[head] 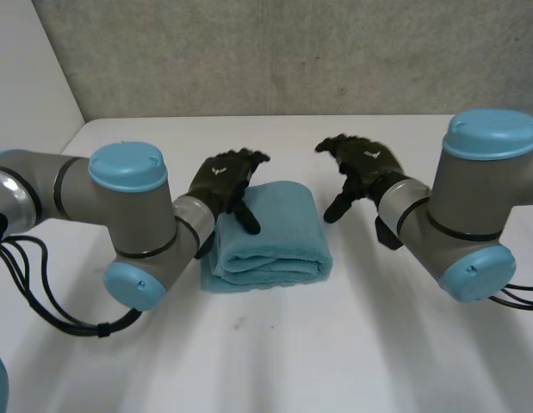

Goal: Fold the laundry

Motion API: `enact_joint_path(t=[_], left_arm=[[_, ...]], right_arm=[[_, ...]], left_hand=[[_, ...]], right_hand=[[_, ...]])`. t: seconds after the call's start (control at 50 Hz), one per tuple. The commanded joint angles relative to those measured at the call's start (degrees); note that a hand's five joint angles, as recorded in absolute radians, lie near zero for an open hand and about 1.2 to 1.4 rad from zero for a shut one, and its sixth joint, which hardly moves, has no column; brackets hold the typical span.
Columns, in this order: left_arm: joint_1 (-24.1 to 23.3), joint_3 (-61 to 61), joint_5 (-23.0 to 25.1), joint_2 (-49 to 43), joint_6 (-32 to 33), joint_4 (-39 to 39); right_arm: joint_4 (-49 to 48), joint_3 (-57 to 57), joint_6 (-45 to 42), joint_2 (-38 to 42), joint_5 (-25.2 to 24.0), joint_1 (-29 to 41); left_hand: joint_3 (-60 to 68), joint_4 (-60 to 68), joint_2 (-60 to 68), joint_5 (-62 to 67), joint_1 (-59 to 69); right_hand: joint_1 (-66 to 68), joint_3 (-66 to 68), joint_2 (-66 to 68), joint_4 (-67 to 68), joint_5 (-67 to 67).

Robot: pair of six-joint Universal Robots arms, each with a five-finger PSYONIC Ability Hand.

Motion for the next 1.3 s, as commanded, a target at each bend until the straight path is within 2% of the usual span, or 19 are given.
enact_joint_path(t=[0.02,0.12,0.22,0.32,0.42,0.48,0.56,0.64,0.66,0.74,0.82,0.94,1.3], left_arm=[[2.09,-6.28,-4.84,0.98,0.76,-1.55],[3.77,-11.54,-5.81,3.70,5.84,-1.81],[3.86,-13.75,-6.08,4.93,11.12,-1.72],[3.77,-14.46,-6.95,5.72,12.89,-1.72],[3.24,-14.46,-7.04,7.39,12.71,-1.72],[3.06,-14.02,-7.04,10.29,12.54,-1.72],[3.59,-13.14,-7.04,16.34,12.27,-2.25],[4.47,-10.77,-6.87,23.12,11.48,-4.97],[4.99,-10.16,-6.78,24.17,11.05,-5.84],[8.68,-7.34,-5.90,29.88,7.01,-10.76],[12.55,-5.85,-2.92,35.07,1.47,-15.51],[15.54,-6.63,2.27,38.16,-0.38,-18.60],[15.02,-9.45,2.27,37.89,-0.12,-18.51]], right_arm=[[5.08,-5.71,-0.06,6.67,-7.79,0.67],[9.82,-11.68,1.61,12.19,-9.73,0.84],[12.30,-14.95,1.26,15.11,-9.29,0.84],[16.33,-18.28,-0.14,17.57,-8.68,0.84],[18.97,-19.26,-2.16,16.69,-8.59,0.93],[18.98,-19.17,-2.34,13.36,-8.33,1.02],[18.54,-17.85,-1.99,5.02,-7.01,0.05],[18.10,-15.57,-1.73,-3.94,-1.40,-0.12],[17.14,-14.43,-2.16,-7.53,1.40,-0.73],[13.89,-9.96,-3.30,-15.88,7.22,-4.76],[12.91,-5.12,-6.20,-22.31,8.64,-8.90],[13.09,-0.98,-8.23,-24.18,8.46,-10.85],[13.09,1.40,-9.99,-23.65,7.14,-10.58]], left_hand=[[-0.60,-0.08,0.07,-0.94,0.56],[-0.94,-0.42,-0.26,-1.28,0.23],[-0.94,-0.42,-0.26,-1.28,0.23],[-1.28,-0.76,-0.60,-1.61,-0.11],[-1.61,-1.09,-0.93,-1.95,-0.44],[-1.95,-1.43,-1.27,-2.29,-0.78],[-2.12,-1.60,-1.44,-2.45,-0.95],[-2.29,-1.76,-1.61,-2.62,-1.12],[-2.12,-1.60,-1.44,-2.46,-0.95],[-1.28,-0.76,-0.60,-1.61,-0.11],[-1.11,-0.59,-0.43,-1.44,0.06],[-0.94,-0.42,-0.26,-1.28,0.23],[-1.78,-1.26,-1.10,-2.12,-0.61]], right_hand=[[-2.02,-2.31,-2.60,-3.47,-3.80],[-2.02,-2.31,-2.60,-3.47,-3.80],[-2.02,-2.31,-2.60,-3.47,-3.80],[-2.02,-2.31,-2.60,-3.47,-3.80],[-2.02,-2.31,-2.60,-3.47,-3.80],[-2.02,-2.31,-2.60,-3.47,-3.80],[-2.02,-2.31,-2.60,-3.47,-3.80],[-2.02,-2.31,-2.60,-3.47,-3.80],[-2.02,-2.31,-2.60,-3.47,-3.80],[-2.02,-2.31,-2.60,-3.47,-3.80],[-2.02,-2.31,-2.60,-3.47,-3.80],[-2.02,-2.31,-2.60,-3.47,-3.80],[-2.02,-2.31,-2.60,-3.47,-3.80]])
